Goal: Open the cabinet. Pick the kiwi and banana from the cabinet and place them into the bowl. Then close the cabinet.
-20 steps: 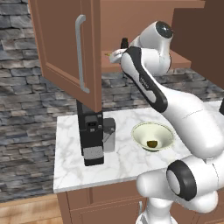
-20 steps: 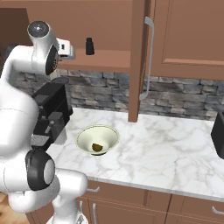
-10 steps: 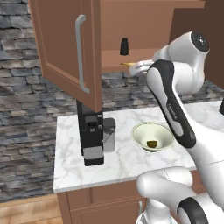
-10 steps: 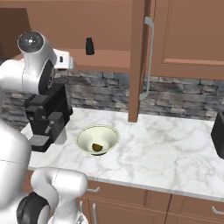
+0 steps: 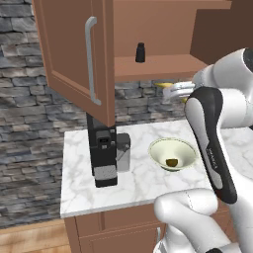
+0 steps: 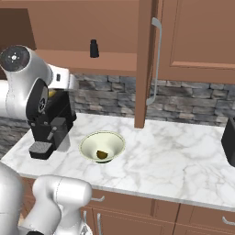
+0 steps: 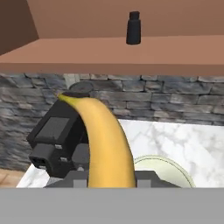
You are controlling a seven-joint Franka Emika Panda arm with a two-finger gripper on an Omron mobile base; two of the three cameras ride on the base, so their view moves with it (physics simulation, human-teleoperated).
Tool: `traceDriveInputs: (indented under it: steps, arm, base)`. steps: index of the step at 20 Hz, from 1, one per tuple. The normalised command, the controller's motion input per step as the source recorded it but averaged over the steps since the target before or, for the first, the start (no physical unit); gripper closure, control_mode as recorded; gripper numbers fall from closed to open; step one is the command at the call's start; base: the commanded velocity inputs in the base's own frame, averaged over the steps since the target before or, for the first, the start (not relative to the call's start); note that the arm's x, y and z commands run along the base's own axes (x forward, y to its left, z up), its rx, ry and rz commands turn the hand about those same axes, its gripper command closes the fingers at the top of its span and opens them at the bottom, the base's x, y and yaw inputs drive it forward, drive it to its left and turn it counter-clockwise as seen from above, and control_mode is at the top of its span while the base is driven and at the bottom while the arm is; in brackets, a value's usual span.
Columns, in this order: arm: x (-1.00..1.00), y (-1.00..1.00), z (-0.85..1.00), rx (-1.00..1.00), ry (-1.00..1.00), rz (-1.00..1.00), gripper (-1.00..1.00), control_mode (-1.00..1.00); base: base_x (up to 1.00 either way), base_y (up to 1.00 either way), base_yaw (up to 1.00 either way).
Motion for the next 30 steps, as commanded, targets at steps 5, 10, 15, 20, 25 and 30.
traceDriveInputs:
  steps: [5,10,15,20,25,30]
  arm:
    - [-0.43,-0.28,-0.20,0.00,0.07,-0.14,1.00,-1.00]
    - [-0.14,-0.26,-0.38,0.00,0.09,-0.10,1.00,-1.00]
    - [-0.01,-0.13,-0.44,0.00,0.12,-0.08,1.00,-1.00]
    - [0.00,0.00,-0.30,0.00,0.14,-0.07,1.00,-1.00]
    - [0.00,0.00,-0.26,0.00,0.13,-0.06,1.00,-1.00]
    - [0.00,0.00,-0.25,0.00,0.12,-0.05,1.00,-1.00]
  base:
    - [0.00,0.00,0.00]
    - [0.00,0.00,0.00]
    - [0.00,0.00,0.00]
    - [0.00,0.00,0.00]
    - [0.00,0.00,0.00]
    - [0.00,0.00,0.00]
